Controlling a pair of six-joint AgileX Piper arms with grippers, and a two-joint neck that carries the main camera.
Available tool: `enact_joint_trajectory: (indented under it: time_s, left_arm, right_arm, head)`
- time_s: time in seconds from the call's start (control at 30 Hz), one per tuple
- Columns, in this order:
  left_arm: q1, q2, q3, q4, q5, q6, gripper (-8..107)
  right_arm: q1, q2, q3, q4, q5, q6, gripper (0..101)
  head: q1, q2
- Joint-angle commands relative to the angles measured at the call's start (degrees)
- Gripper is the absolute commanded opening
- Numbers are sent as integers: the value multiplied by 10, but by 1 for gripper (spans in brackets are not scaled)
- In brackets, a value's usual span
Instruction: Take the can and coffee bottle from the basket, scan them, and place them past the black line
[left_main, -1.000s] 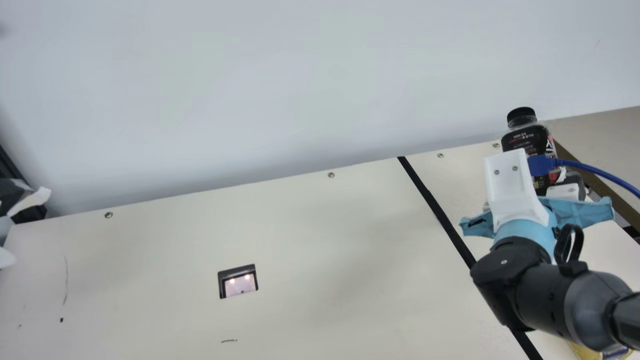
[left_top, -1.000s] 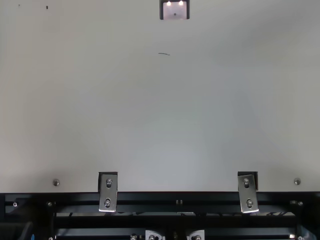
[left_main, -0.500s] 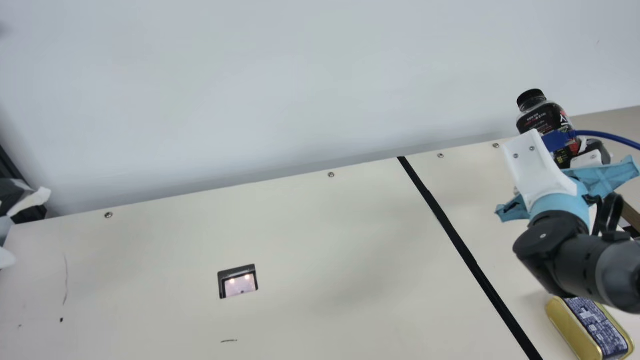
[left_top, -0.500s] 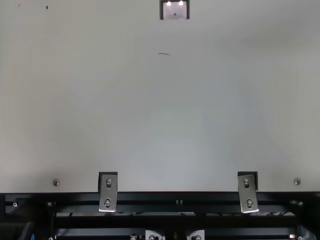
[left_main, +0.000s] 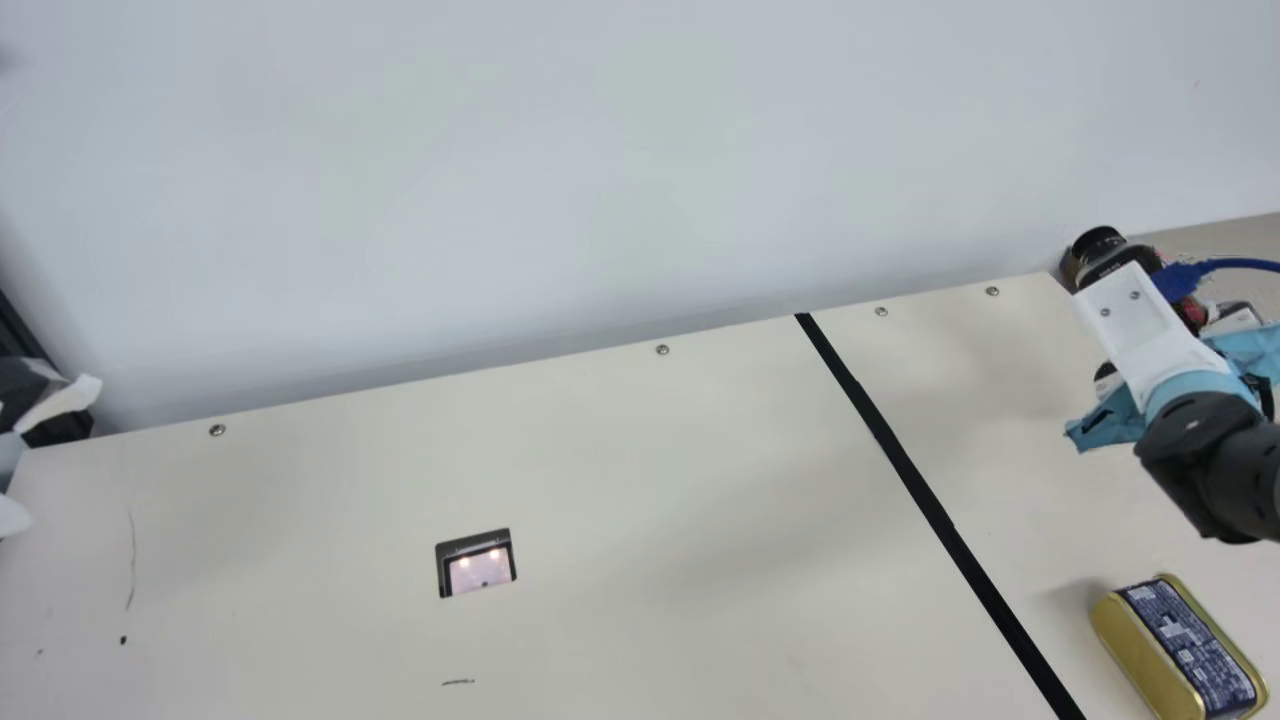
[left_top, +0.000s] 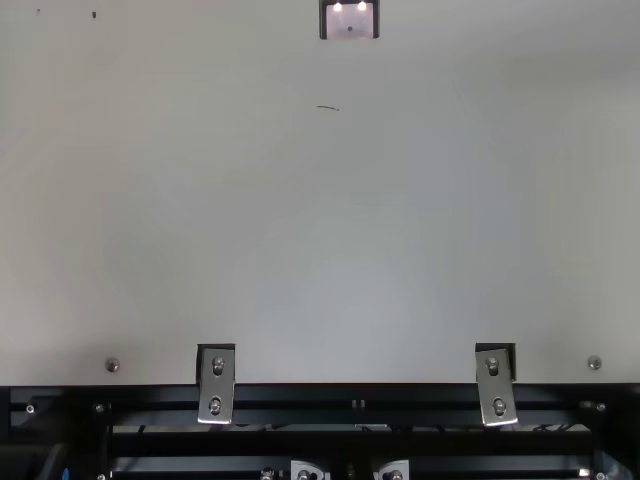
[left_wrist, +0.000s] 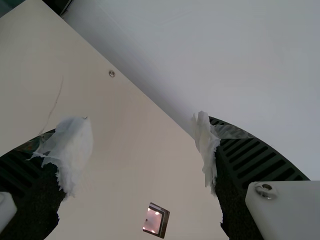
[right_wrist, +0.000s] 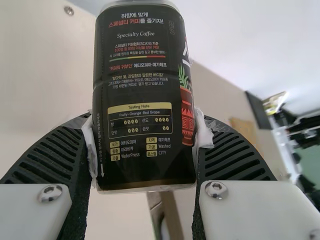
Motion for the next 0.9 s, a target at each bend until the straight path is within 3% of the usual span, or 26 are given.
enact_joint_trajectory:
  time_s: [0.0,0.23,0.5,0.53,0.57,0.87]
  left_arm:
    - [0,0,0,0,0,0,90]
    - [0,0,0,0,0,0,90]
    - [0,0,0,0,0,0,90]
    - [0,0,0,0,0,0,90]
    - [0,0,0,0,0,0,90]
    - [0,0,0,0,0,0,90]
  right_arm:
    - [-9,5,-4,12,61,-1,0]
    - [-21,25,-2,45,134,-28,0]
    - [-21,23,6,56,163,-37,0]
    - [-21,22,7,56,164,-37,38]
    - [-21,20,8,54,166,-36,101]
    - [-15,-16,17,22,162,-15,101]
  head:
    - [-15,-6]
    - [-15,-6]
    - [-15,-6]
    - [-15,-6]
    - [-15,-6]
    - [-15,-6]
